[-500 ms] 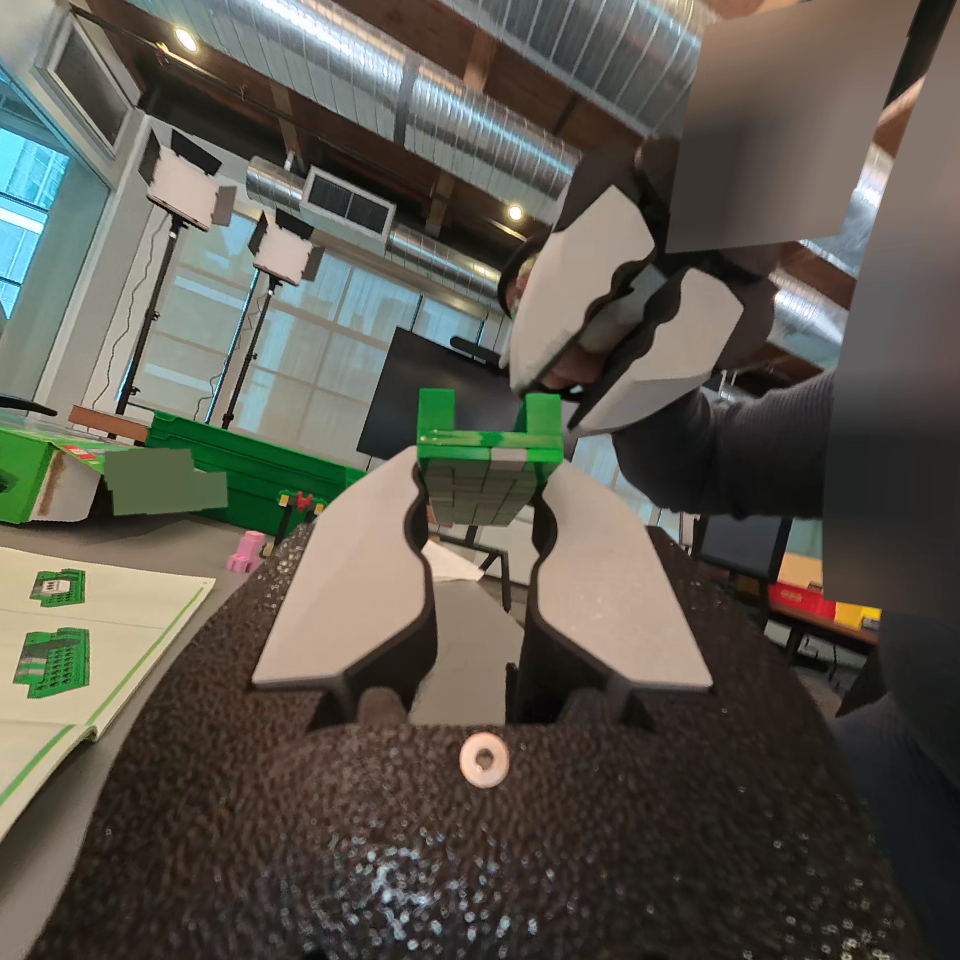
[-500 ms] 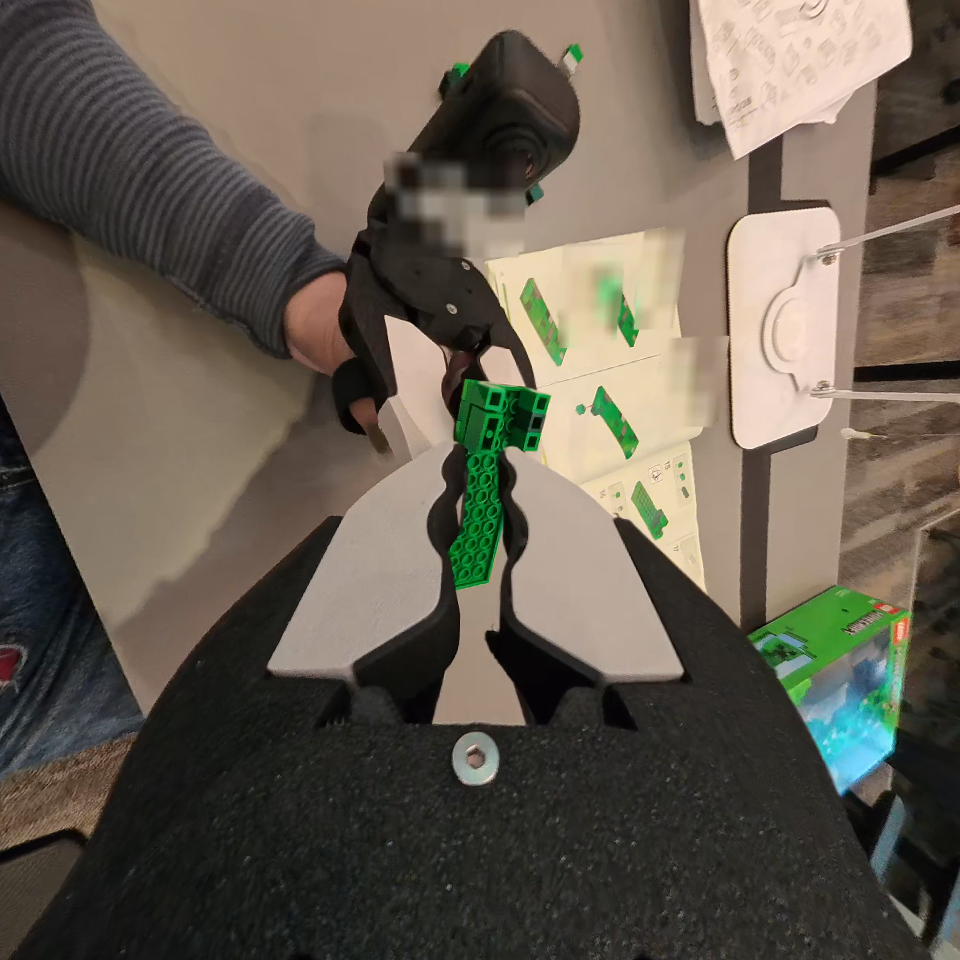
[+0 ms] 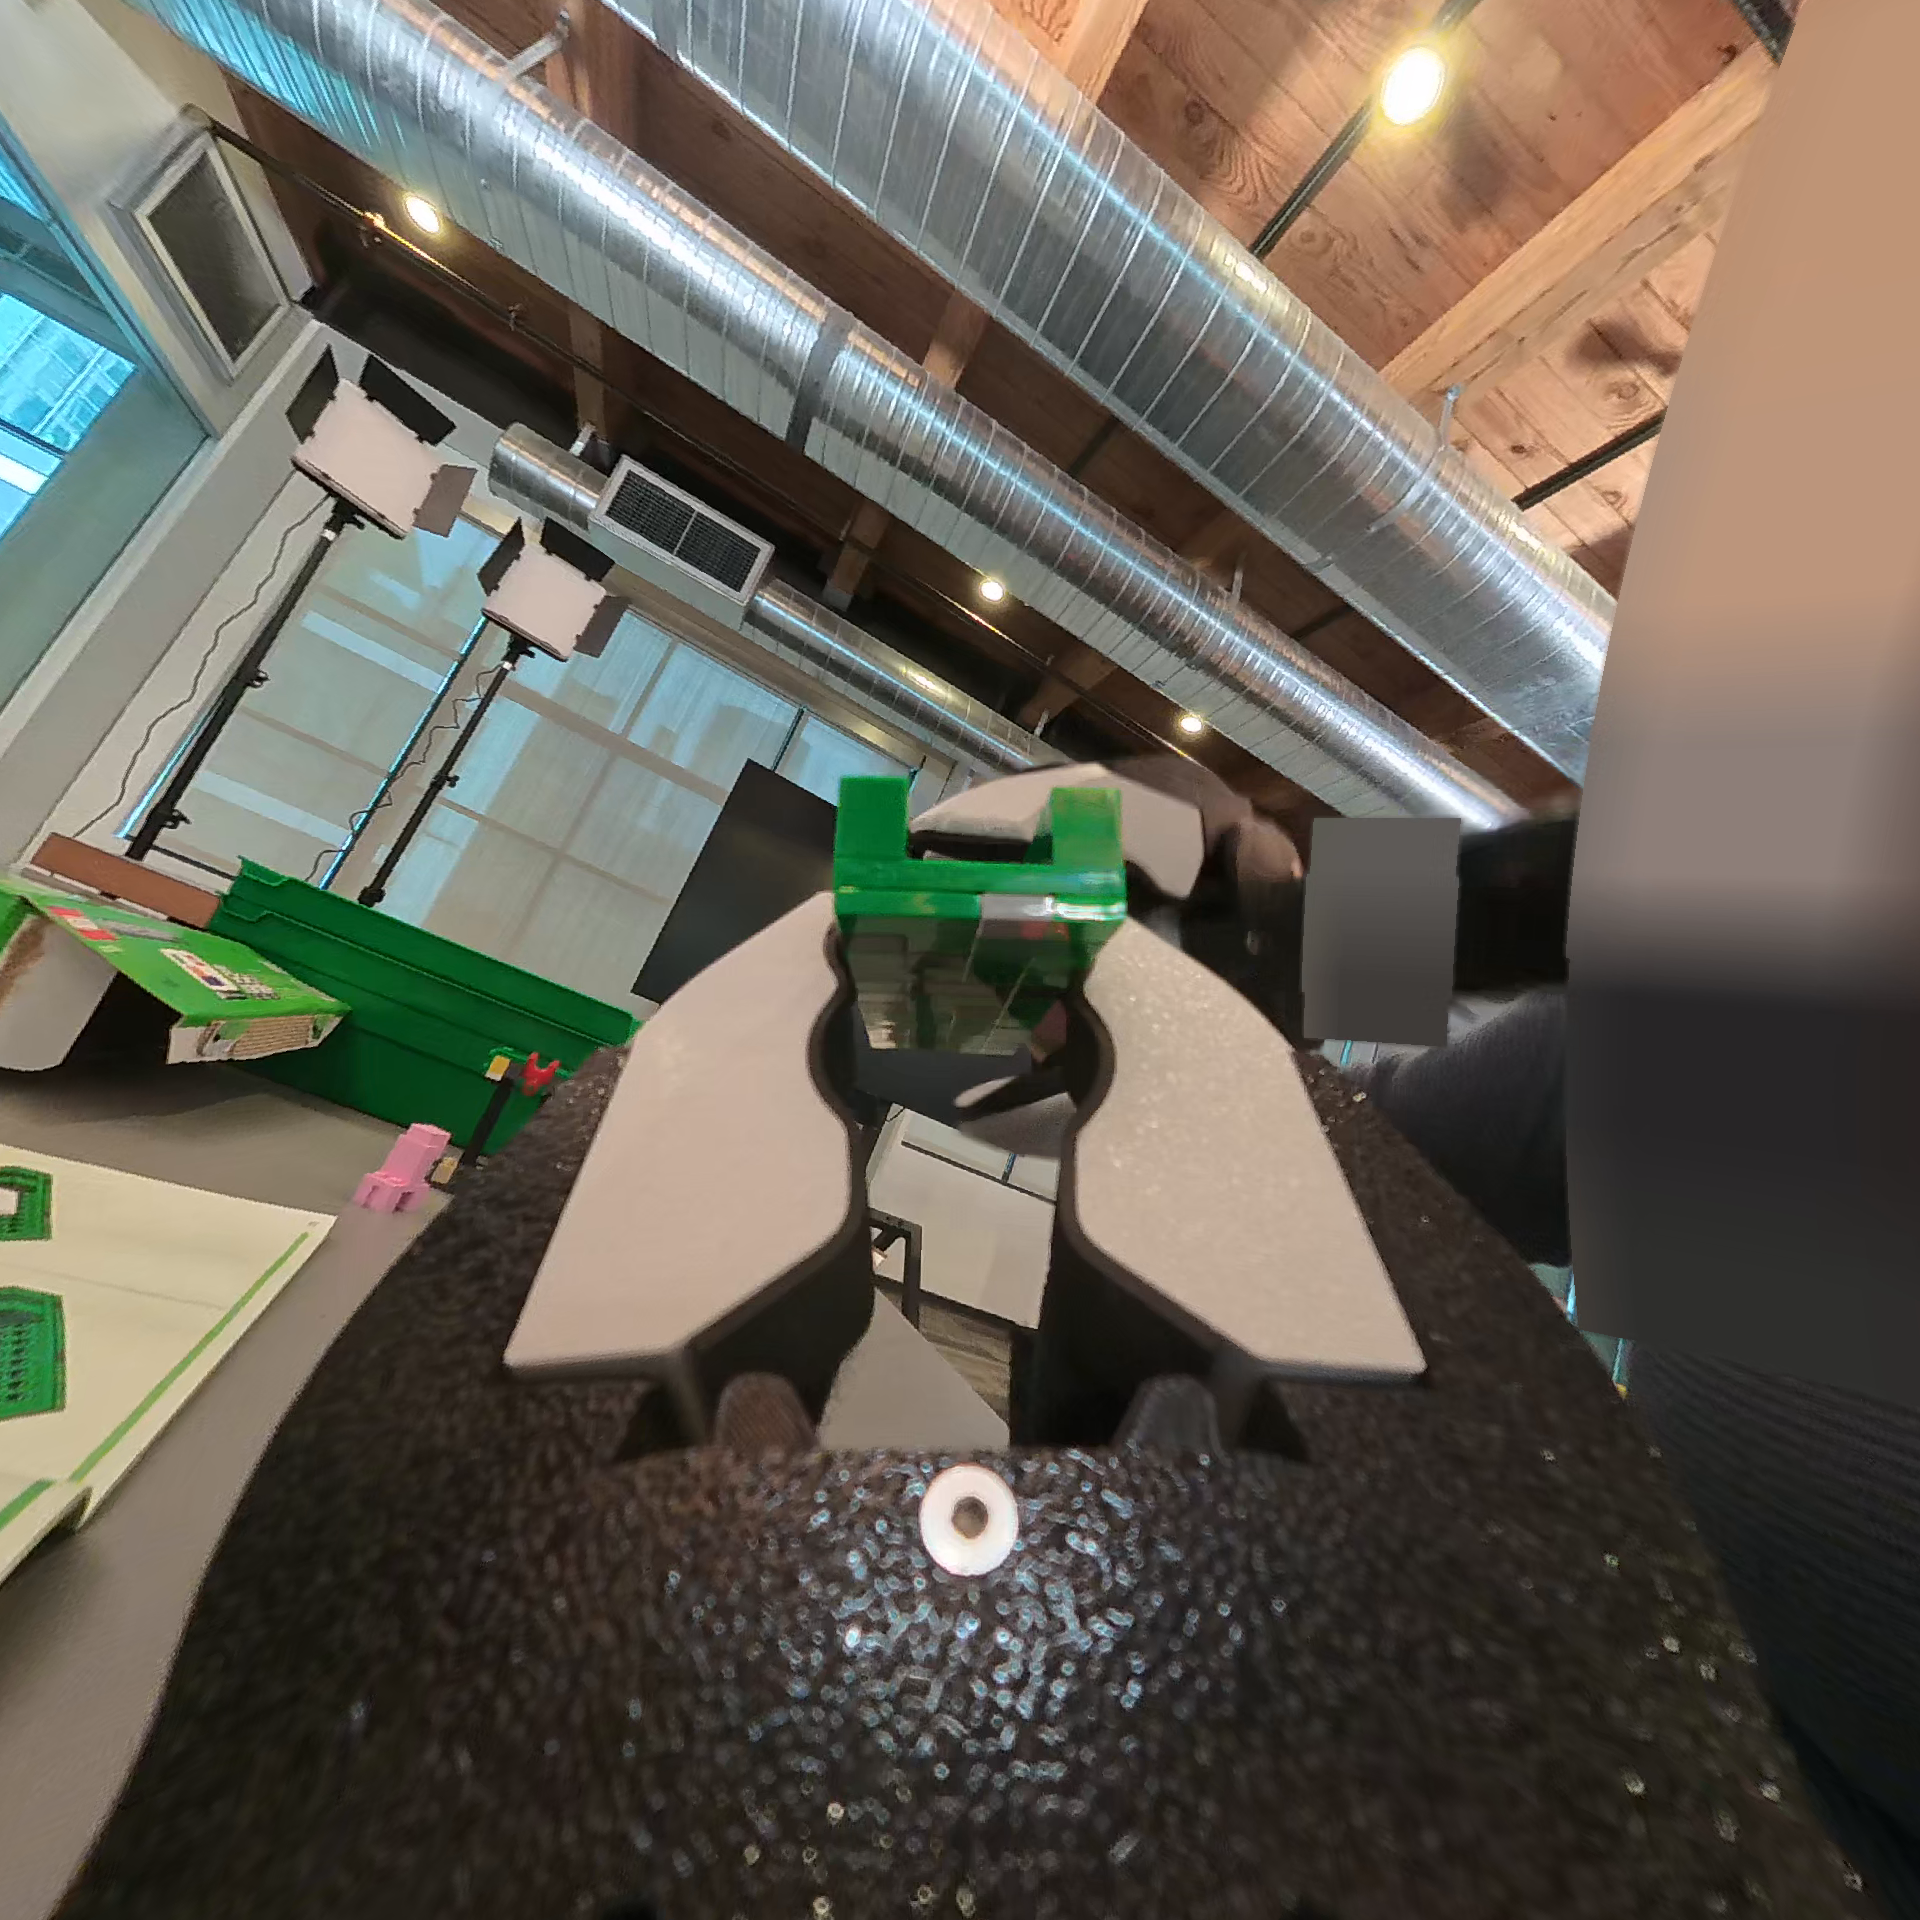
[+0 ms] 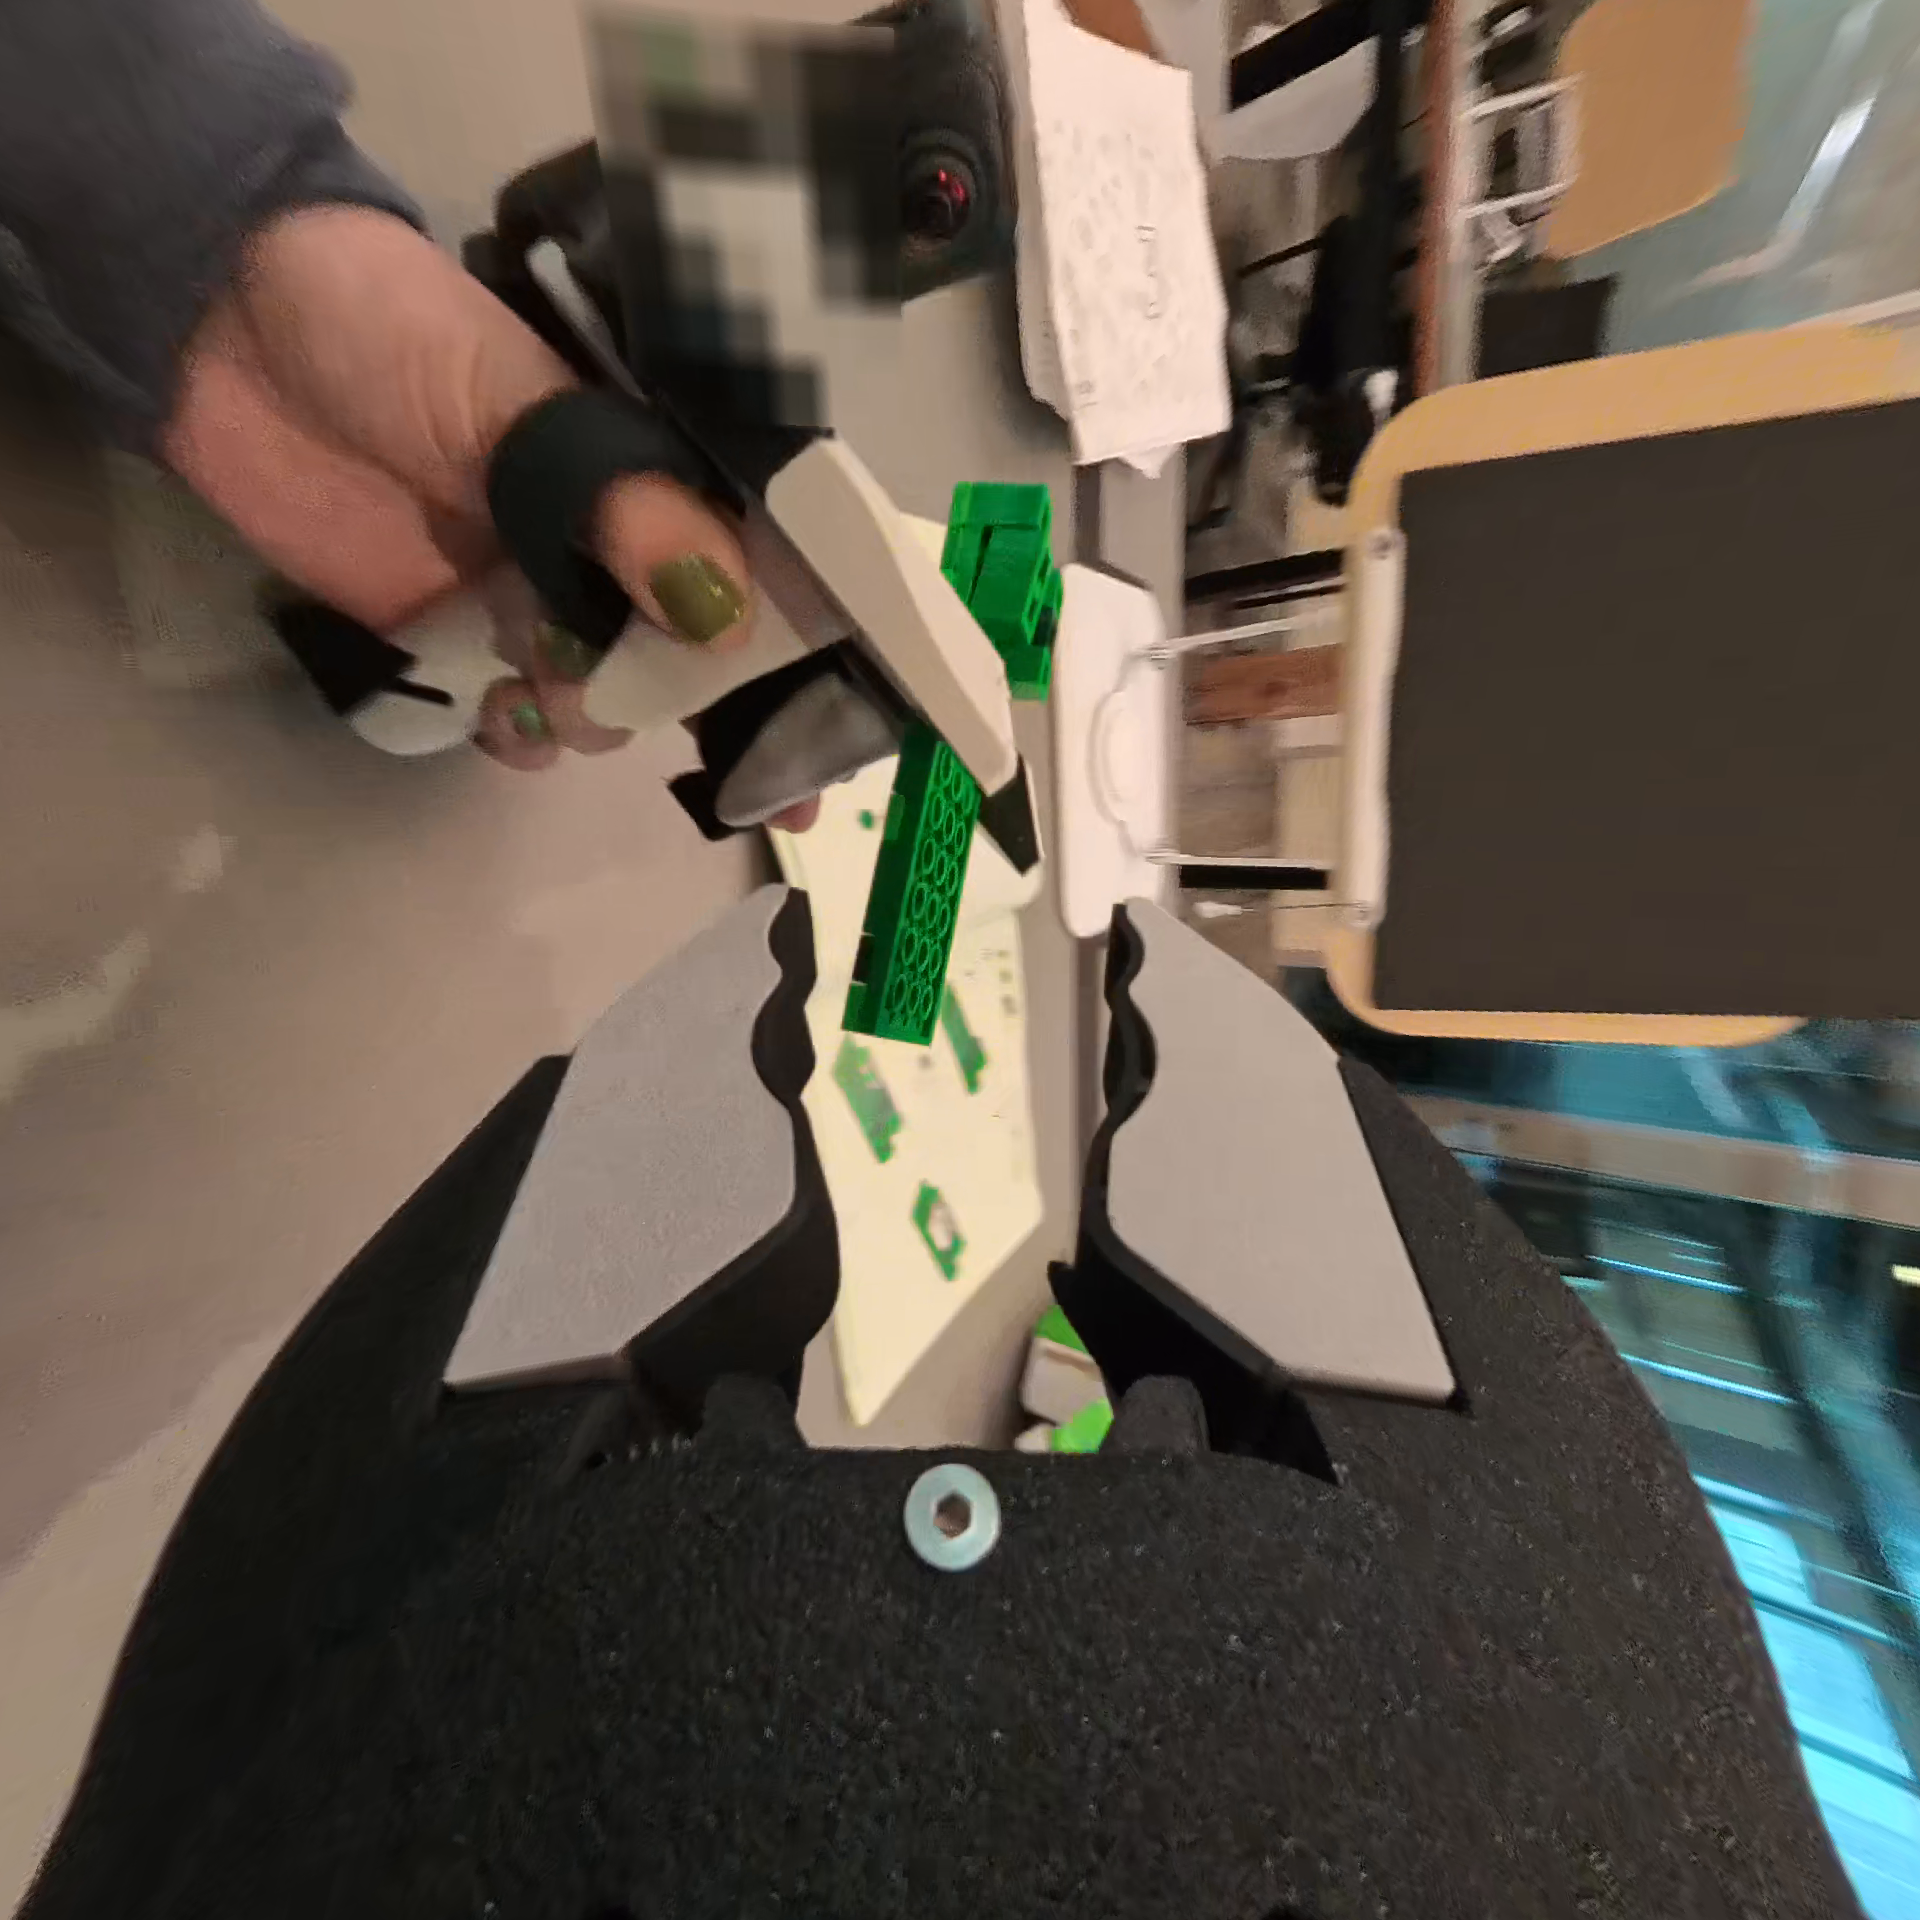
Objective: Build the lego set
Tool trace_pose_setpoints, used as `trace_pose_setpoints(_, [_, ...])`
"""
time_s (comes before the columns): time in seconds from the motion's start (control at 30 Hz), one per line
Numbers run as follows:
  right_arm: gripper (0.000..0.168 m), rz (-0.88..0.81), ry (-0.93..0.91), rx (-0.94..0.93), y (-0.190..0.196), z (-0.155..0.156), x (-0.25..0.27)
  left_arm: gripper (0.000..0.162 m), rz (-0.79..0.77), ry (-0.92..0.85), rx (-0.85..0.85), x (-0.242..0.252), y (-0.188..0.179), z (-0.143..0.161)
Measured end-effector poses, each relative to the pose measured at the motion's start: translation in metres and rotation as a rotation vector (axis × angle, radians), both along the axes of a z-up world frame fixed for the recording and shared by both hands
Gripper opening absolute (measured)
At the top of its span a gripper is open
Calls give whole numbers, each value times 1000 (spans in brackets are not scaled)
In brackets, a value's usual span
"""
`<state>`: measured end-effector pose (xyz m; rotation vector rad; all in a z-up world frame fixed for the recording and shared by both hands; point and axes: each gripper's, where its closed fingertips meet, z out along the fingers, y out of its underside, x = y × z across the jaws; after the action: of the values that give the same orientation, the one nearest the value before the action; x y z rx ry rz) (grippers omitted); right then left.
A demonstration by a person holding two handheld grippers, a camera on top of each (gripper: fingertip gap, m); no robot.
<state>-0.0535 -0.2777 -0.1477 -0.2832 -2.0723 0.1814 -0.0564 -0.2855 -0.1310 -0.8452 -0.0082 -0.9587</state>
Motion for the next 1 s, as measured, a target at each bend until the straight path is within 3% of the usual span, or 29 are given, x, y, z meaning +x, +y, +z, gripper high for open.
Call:
trace_pose_setpoints(0.17, [44,-30,188,209,6,-5,-5,36,-5,1,22,1,-3,2])
trace_pose_setpoints(0.57, [13,-154,396,364,7,-2,-15,36,32,-1,51,-1,-5,5])
trace_pose_setpoints(1.0, [11,-140,431,411,5,-1,-16,36,38,9,68,-1,-7,8])
